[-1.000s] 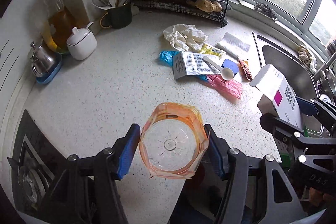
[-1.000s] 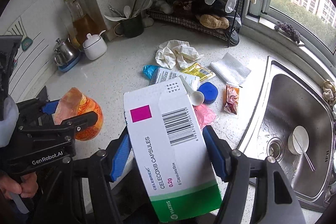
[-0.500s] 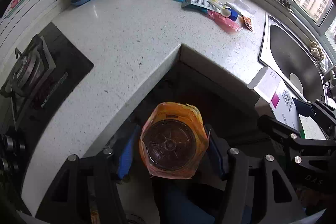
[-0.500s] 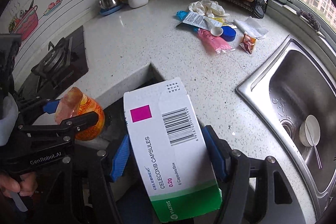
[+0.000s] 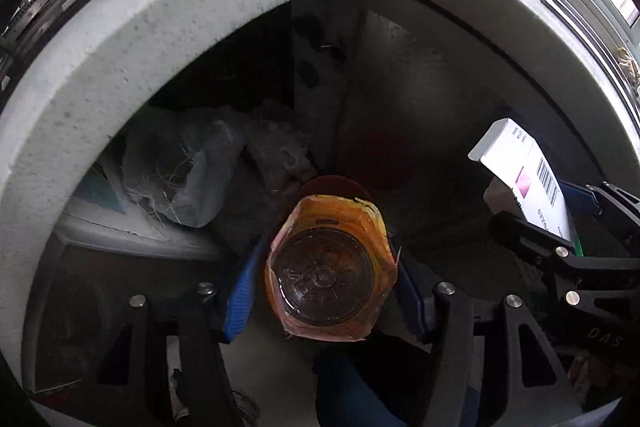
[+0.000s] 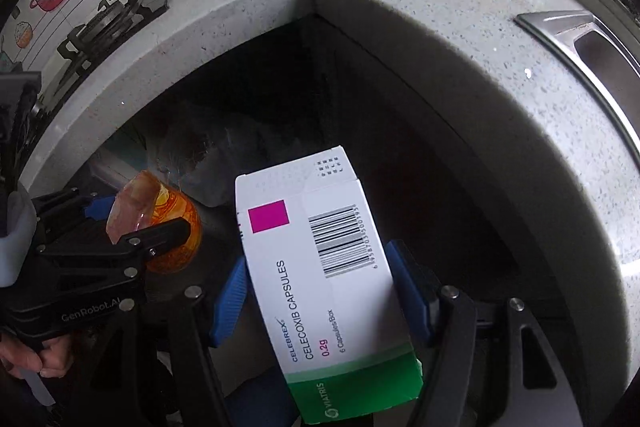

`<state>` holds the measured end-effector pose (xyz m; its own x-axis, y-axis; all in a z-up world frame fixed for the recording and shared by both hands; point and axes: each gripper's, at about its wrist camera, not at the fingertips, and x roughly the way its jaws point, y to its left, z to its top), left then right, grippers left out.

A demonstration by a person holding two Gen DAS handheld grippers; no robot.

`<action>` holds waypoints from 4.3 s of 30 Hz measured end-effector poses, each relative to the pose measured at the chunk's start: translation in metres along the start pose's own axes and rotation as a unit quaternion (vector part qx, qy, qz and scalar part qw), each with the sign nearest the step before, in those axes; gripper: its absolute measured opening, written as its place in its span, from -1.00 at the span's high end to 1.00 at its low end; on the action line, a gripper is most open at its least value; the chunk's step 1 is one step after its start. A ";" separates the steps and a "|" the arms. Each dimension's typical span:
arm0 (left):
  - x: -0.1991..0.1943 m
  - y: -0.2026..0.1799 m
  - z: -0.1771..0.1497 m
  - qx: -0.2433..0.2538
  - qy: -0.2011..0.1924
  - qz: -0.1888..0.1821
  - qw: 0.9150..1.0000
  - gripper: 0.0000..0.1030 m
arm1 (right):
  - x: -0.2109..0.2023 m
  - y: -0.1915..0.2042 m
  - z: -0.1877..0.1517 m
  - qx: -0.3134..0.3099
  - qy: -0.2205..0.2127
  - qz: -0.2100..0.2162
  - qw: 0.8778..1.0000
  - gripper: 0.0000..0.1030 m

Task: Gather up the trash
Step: 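Carry the cup and box down toward the red bin, then open the left tool dropping the cup while the right tool drops the box into the bin, then raise both open tools back up over the counter trash, then grasp the white plastic spoon with the right tool while the left tool grasps the white leaflet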

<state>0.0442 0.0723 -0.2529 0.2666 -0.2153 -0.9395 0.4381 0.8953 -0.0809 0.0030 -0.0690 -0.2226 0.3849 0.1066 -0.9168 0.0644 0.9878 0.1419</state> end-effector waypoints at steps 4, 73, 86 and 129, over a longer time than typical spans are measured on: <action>0.051 0.003 -0.013 0.001 0.003 0.009 1.000 -0.14 | 0.048 -0.007 -0.016 0.002 0.011 -0.007 1.000 -0.26; -0.077 0.025 0.017 0.001 -0.001 -0.003 1.000 -0.70 | -0.042 0.036 0.019 0.012 0.005 -0.097 0.995 -0.99; -0.161 0.008 0.103 0.056 -0.075 0.002 0.996 -0.70 | -0.115 0.028 0.081 0.035 -0.076 -0.143 0.986 -0.99; -0.017 -0.024 0.341 -0.070 -0.017 0.053 0.996 -0.70 | 0.005 -0.109 0.312 -0.093 0.022 -0.032 0.995 -0.31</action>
<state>0.3219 -0.0786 -0.1210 0.3357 -0.1280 -0.9332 0.2831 0.9586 -0.0297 0.2853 -0.2120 -0.1261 0.3451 0.0432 -0.9376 -0.0855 0.9962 0.0144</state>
